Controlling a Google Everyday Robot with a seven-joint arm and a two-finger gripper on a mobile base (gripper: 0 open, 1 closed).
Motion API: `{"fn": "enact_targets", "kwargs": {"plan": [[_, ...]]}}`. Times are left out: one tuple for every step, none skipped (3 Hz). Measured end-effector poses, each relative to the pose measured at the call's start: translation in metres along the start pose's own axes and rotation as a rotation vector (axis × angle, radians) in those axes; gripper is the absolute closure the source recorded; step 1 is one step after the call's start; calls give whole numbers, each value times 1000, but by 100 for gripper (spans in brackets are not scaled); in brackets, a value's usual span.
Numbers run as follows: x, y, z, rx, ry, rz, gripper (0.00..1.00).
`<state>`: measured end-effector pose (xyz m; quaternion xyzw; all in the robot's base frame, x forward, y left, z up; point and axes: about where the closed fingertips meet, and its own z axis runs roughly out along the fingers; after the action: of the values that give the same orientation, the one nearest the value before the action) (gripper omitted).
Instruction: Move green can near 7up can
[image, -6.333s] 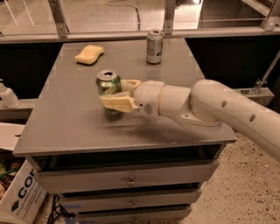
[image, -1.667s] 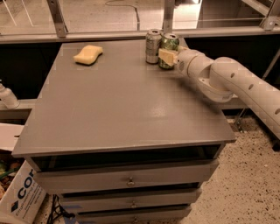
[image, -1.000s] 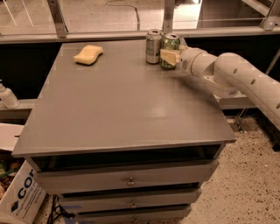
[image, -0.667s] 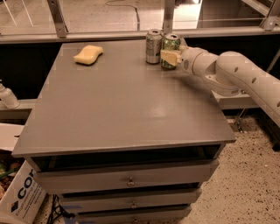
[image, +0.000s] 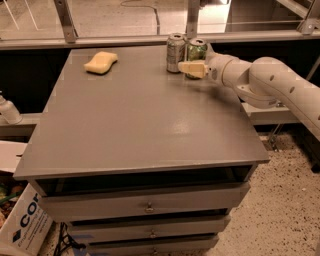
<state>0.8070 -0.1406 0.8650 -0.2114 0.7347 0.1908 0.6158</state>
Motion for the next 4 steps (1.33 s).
{"fn": "enact_targets", "kwargs": {"plan": [[4,3,-1,-12,12,3,0],[3,0,-13,-23,18,-24,0],[4,-11,-40,-20,19,-51,0],[1,-16,-71,-32,11,-75,0]]}}
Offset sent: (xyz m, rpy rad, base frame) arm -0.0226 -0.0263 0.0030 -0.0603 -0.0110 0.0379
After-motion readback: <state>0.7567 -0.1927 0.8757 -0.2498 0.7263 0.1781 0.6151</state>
